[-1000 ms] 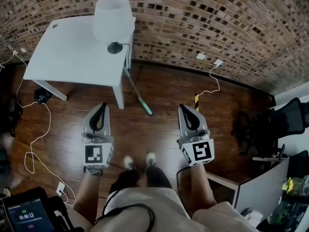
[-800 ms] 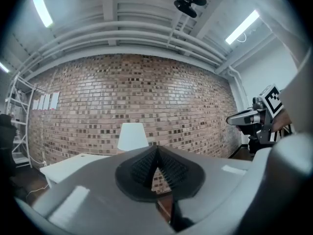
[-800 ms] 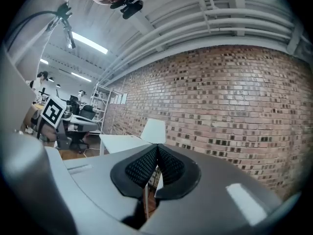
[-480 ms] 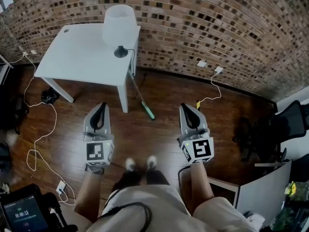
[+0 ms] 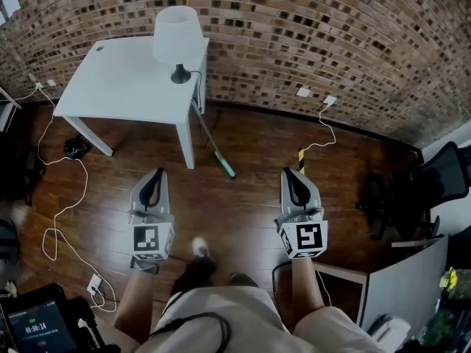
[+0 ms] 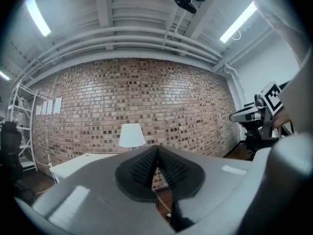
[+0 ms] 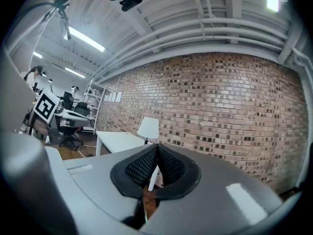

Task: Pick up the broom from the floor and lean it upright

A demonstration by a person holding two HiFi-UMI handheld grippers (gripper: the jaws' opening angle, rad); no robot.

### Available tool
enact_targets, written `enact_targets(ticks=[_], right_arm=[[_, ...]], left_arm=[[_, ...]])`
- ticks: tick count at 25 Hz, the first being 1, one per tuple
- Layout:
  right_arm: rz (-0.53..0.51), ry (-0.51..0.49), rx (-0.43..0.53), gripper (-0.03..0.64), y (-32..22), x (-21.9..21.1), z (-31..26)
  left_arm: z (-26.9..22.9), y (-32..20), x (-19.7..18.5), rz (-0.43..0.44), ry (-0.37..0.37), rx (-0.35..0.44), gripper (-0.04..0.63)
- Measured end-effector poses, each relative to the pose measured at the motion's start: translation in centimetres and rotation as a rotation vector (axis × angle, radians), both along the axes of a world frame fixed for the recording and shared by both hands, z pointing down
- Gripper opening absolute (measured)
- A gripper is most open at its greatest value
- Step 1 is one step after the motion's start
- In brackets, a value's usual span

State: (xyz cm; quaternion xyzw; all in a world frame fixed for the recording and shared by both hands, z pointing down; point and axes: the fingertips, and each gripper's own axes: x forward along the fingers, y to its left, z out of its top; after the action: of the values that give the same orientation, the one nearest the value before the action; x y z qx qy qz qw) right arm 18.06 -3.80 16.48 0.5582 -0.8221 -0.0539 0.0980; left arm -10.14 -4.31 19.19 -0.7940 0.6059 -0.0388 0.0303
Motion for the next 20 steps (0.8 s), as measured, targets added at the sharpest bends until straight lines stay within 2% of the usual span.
enact_targets(ticks=[3,8,20], right_arm=[[0.006,0.01,0.018,0.012,2.2,0.9,-0.4],[-0.006,-0.055,0.019,0.012,6.9,3.3,-0.8],[-0.026,-0.087,0.005,0.012,22.7,10.2,-1.1]], left_arm=[[0.0,1.8,1.4,0.001,-0.005,0.001,0.002],[-1.1,6.3,4.5,-0.005,-0.015,0.018,0.002],[-1.5,22.9,12.5,-0.005,-0.029,0.008,0.002]])
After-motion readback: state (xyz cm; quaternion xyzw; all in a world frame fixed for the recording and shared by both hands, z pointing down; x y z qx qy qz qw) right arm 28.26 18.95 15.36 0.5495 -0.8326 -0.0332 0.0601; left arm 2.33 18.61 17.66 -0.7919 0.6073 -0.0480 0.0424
